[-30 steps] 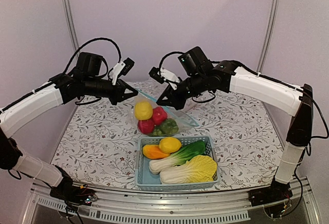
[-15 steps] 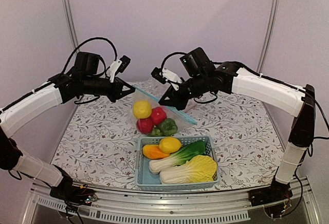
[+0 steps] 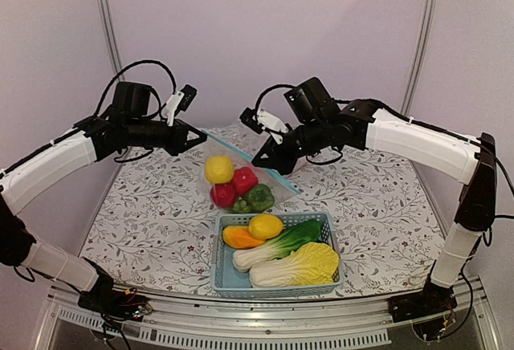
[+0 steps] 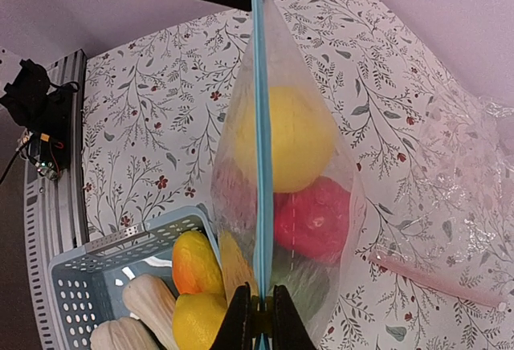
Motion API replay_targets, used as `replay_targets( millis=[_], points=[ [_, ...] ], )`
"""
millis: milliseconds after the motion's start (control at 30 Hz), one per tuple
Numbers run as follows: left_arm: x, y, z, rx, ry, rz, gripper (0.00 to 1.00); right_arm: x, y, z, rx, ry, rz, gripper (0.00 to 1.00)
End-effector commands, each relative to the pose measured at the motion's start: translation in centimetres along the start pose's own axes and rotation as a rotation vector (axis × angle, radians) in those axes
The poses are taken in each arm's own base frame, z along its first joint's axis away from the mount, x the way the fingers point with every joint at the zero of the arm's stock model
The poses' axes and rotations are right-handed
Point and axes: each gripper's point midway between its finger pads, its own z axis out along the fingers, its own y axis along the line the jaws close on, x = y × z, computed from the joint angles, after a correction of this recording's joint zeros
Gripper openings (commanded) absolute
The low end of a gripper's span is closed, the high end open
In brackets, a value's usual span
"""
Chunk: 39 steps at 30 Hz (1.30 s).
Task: Place the food in the zip-top bag and seal the zipper
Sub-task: Zip the zipper on the zipper food storage bag.
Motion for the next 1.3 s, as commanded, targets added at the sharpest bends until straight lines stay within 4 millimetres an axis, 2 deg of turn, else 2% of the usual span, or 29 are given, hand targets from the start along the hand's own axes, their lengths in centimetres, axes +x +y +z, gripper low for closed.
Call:
replay_targets(
  millis=[0,633,1267],
  points=[
    [-2.5,3.2,-2.0,-0.12,-0.109,-0.026,0.0,2.9,-0.2,-1.5,0.022,0.098,0.05,0.01],
    [-2.4,4.5,-2.3,-0.156,-0.114,-0.047,0.0,4.7,0.0,-2.3,0.045,0.11,0.097,0.01],
    [-2.5,4.5,-2.4,-0.152,-0.12,-0.055,0.0,6.7,0.6,-3.0,0.045,0.116,0.159,0.01]
  ],
)
